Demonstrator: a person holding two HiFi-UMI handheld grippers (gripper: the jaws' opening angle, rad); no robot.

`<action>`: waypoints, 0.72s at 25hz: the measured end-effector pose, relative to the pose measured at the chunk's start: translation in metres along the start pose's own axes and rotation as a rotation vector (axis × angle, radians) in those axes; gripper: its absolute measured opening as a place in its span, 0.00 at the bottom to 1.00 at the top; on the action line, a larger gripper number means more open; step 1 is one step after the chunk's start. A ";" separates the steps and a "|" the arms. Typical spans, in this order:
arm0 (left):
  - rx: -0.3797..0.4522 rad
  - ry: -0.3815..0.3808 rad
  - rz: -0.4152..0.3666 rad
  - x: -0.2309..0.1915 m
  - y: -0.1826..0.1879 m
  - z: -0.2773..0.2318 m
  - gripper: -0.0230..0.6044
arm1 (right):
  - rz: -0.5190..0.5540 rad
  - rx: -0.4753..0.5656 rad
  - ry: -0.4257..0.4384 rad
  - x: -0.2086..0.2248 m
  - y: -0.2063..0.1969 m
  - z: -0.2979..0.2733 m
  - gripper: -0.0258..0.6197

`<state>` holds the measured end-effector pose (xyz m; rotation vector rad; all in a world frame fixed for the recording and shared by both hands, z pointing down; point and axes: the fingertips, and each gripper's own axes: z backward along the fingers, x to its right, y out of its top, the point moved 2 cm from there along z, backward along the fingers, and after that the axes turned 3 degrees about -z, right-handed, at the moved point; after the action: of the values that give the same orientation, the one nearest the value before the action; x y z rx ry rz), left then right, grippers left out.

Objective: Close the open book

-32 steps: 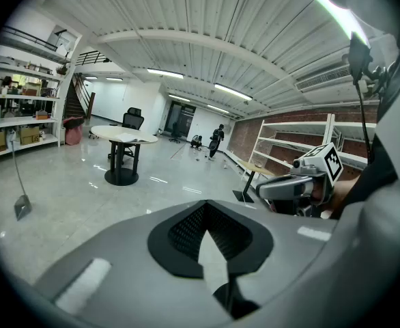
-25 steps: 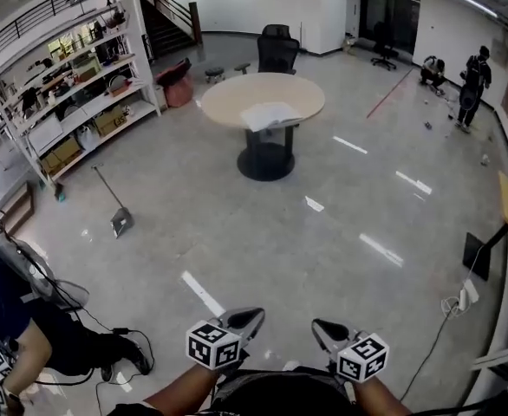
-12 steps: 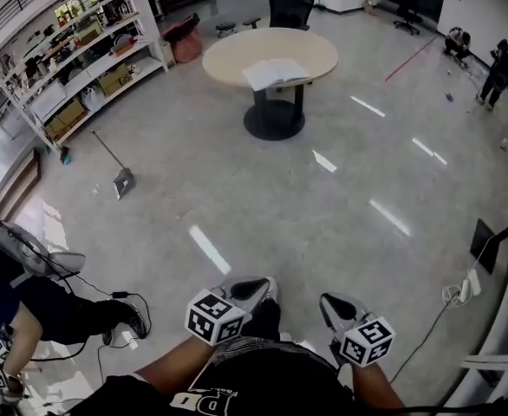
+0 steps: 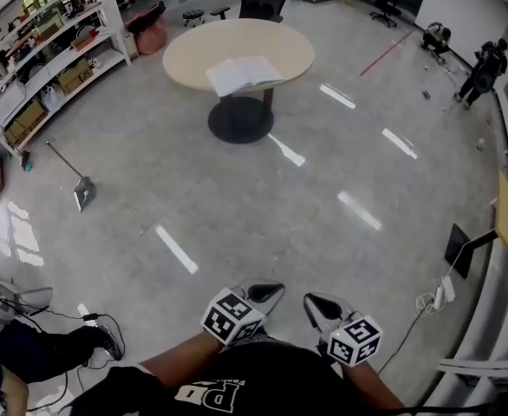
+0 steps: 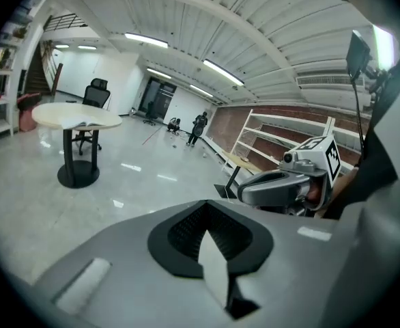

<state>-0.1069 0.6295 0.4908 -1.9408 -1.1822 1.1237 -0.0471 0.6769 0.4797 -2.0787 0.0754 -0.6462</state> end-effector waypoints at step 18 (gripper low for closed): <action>0.015 0.047 0.010 -0.213 0.112 -0.029 0.05 | 0.116 0.051 0.021 0.111 0.193 -0.169 0.05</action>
<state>-0.0897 0.3877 0.4884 -1.9534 -1.1375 1.0835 0.0053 0.4049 0.4451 -2.0025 0.1885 -0.5934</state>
